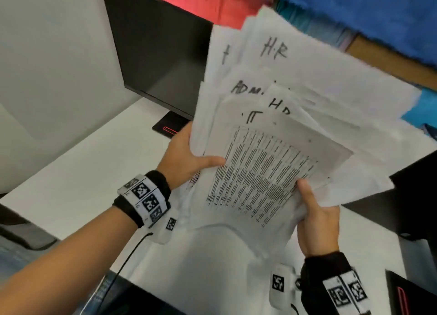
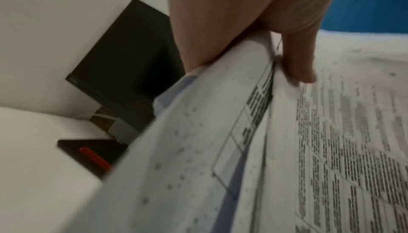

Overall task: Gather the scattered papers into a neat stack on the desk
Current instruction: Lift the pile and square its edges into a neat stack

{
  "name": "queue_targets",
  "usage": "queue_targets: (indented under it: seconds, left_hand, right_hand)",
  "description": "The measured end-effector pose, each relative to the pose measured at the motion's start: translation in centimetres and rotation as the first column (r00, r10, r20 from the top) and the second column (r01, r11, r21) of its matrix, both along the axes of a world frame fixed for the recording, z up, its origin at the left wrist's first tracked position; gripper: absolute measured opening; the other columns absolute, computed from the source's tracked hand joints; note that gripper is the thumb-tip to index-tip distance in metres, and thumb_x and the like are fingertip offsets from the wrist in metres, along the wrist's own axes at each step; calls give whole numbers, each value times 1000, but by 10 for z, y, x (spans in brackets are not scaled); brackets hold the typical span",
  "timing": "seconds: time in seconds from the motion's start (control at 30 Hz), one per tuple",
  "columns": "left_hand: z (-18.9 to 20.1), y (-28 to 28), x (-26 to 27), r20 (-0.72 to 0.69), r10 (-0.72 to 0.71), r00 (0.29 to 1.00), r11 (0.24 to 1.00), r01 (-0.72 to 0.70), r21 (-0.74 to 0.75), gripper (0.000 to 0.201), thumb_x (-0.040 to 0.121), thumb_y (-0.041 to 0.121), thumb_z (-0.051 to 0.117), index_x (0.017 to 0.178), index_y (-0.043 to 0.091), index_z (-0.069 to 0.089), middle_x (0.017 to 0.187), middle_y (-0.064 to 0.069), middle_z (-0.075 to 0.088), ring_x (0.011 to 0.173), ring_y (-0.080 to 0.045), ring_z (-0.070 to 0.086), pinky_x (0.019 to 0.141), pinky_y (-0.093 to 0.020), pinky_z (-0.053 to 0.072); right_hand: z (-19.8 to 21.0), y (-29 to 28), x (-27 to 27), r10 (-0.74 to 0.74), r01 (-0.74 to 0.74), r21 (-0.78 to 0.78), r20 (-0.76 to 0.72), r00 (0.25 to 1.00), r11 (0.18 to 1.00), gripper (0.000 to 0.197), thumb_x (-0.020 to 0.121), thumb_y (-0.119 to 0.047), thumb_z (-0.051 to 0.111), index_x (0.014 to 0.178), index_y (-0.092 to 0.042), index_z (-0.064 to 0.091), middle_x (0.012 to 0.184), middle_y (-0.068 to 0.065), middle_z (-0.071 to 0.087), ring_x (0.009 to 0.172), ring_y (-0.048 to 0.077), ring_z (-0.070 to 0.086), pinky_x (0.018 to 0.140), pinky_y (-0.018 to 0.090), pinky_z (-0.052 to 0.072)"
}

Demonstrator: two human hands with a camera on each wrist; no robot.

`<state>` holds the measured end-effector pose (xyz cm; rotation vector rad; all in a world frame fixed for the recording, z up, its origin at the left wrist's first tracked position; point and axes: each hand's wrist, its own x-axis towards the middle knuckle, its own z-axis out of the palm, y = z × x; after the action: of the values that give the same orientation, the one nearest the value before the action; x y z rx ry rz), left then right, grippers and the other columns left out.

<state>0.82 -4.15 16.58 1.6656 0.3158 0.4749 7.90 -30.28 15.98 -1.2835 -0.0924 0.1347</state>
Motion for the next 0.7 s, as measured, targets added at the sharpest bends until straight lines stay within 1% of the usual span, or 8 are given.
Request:
queue_targets:
  seconds: [0.1, 0.2, 0.3, 0.4, 0.47, 0.53, 0.63, 0.7]
  left_hand:
    - [14, 11, 1, 113, 80, 990, 997, -77, -27, 73, 64, 13, 92, 128, 12, 57, 118, 6, 71, 109, -1, 68, 88, -21, 58]
    - [8, 17, 5, 179, 109, 978, 991, -93, -95, 80, 67, 1, 88, 136, 6, 46, 127, -5, 66, 119, -10, 65, 92, -23, 56]
    - [-12, 19, 12, 172, 103, 980, 987, -80, -137, 86, 68, -5, 85, 138, 0, 35, 134, -15, 59, 123, -21, 63, 96, -34, 57]
    - [-23, 18, 20, 126, 131, 983, 979, -108, -171, 84, 67, 1, 87, 135, 3, 38, 127, -4, 60, 115, -5, 65, 94, -31, 59]
    - [-22, 22, 25, 108, 143, 984, 978, -124, -168, 84, 66, 3, 89, 134, 7, 39, 122, 2, 62, 104, 6, 67, 85, -18, 59]
    - [-19, 30, 29, 92, 136, 986, 978, -118, -172, 84, 65, 4, 90, 132, 9, 40, 120, 3, 62, 99, 10, 67, 78, -12, 56]
    - [-22, 45, 32, 41, 95, 995, 982, -87, -167, 79, 66, 6, 90, 130, 13, 43, 114, 11, 62, 92, 18, 64, 74, -7, 55]
    - [-25, 52, 32, -16, 38, 999, 989, -40, -145, 66, 70, 11, 88, 124, 20, 50, 111, 14, 64, 88, 20, 64, 81, -12, 57]
  right_hand:
    - [20, 16, -2, 42, -50, 62, 121, 992, 997, 34, 95, -5, 56, 129, -12, 60, 115, -6, 76, 115, 10, 68, 96, 23, 52]
    - [9, 28, 1, 104, -91, -106, 128, 986, 990, 57, 80, -17, 72, 134, -6, 58, 118, -2, 74, 119, 18, 66, 103, 32, 50]
    - [-20, 40, 8, 182, -164, -260, 45, 982, 951, 53, 76, -10, 80, 127, -13, 65, 117, 0, 76, 112, 16, 70, 98, 33, 55]
    - [-46, 54, 19, 206, -203, -351, -29, 978, 914, 42, 81, 0, 77, 110, -29, 68, 107, -9, 78, 106, 17, 71, 93, 38, 58]
    - [-54, 58, 27, 176, -182, -370, -51, 983, 911, 42, 81, 0, 77, 106, -32, 68, 102, -10, 78, 107, 18, 70, 94, 41, 56]
    - [-53, 57, 30, 134, -154, -342, -80, 988, 927, 41, 81, -1, 77, 108, -31, 68, 107, -5, 77, 108, 20, 70, 94, 42, 55]
    - [-51, 48, 33, 128, -163, -328, -128, 984, 930, 45, 81, -7, 78, 119, -26, 67, 113, -4, 77, 104, 15, 73, 87, 33, 57]
    - [-50, 44, 34, 168, -215, -323, -166, 972, 922, 46, 80, -8, 78, 121, -24, 66, 111, -5, 78, 99, 12, 74, 79, 26, 57]
